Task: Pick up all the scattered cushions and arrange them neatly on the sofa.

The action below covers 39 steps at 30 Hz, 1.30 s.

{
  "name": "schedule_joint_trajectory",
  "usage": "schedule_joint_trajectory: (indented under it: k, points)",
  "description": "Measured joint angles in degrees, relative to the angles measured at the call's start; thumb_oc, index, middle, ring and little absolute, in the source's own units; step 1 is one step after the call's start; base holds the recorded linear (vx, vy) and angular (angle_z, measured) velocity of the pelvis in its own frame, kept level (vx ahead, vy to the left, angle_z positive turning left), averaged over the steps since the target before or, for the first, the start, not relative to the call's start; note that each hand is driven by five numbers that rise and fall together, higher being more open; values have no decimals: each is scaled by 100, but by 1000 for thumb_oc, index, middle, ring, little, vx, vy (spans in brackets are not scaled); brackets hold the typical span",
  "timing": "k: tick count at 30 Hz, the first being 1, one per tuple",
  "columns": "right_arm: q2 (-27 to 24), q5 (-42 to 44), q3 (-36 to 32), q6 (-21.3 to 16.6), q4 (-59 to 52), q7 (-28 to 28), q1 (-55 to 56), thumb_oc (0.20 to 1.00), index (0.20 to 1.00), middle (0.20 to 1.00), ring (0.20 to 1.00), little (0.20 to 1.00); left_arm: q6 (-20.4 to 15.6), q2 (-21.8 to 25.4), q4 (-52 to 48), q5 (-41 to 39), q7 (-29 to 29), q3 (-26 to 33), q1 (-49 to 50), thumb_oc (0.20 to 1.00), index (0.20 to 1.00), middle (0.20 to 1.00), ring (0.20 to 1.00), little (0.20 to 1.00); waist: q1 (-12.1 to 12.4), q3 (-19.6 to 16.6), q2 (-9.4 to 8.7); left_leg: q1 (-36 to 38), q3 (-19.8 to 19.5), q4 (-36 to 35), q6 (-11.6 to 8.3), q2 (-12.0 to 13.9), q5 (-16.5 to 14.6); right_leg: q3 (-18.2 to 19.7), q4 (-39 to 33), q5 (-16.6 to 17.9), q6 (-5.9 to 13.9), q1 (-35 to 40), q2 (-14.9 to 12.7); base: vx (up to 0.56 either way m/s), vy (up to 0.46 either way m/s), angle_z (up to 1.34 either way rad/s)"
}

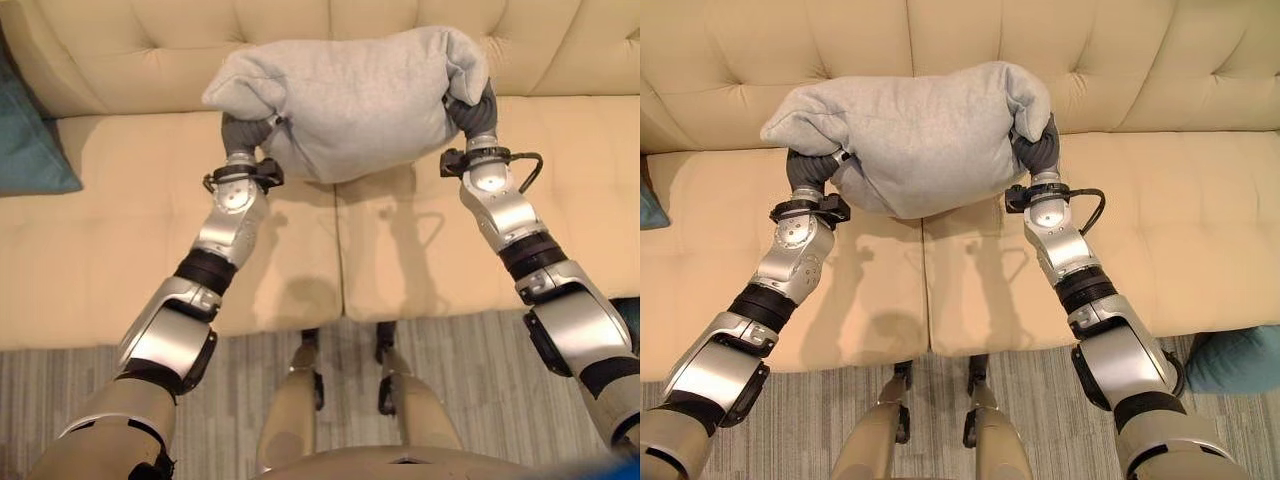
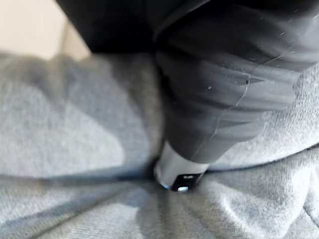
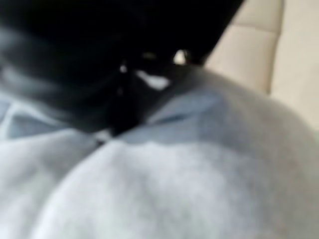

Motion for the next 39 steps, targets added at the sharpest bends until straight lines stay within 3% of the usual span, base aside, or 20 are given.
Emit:
schedule_joint_trajectory:
  k: [16,17,18,19,28,39]
  points:
    - [-231,112,31,-61,384,8,-669,200,200,200,200,200,-46,109,185,-1,-60,-142,-669,200,200,200,200,200,121,-28,74,-646,-41,3,4,-3,17,-17,3,13,-16,-639,-4,0,0,0]
    - [-247,112,36,-62,422,8,-729,200,200,200,200,200,-82,101,274,-1,-81,-153,-744,316,316,316,316,316,122,-35,85,-683,-44,4,-2,-3,25,-18,2,14,-18,-676,-4,5,-7,3]
    - [-308,111,166,-76,621,8,-1021,805,805,805,805,805,-106,111,596,-10,-91,-219,-1084,1000,1000,1000,1000,1000,125,-50,106,-822,-64,26,-11,-4,46,-23,3,24,-31,-797,-3,1,-4,3]
    - [-342,108,173,-76,651,2,-1129,1000,1000,1000,1000,1000,-107,127,665,-10,-90,-219,-1213,1000,1000,1000,1000,1000,124,-51,110,-878,-73,28,-21,-4,62,-23,3,36,-46,-849,0,1,-4,4]
    - [-918,-501,334,68,1097,-644,-2152,1000,1000,1000,1000,1000,-89,533,1434,241,41,-375,-2600,1000,1000,1000,1000,1000,294,-73,151,-1350,-184,36,-52,22,178,-129,5,112,-124,-1281,27,-2,-1,2]
    - [-2073,-686,1151,240,1862,-599,-3077,1000,1000,1000,1000,1000,-63,1292,1918,228,-55,-427,-3004,1000,1000,1000,1000,1000,364,-72,150,-1388,-373,45,-55,14,181,-318,7,113,-124,-1243,21,16,0,6]
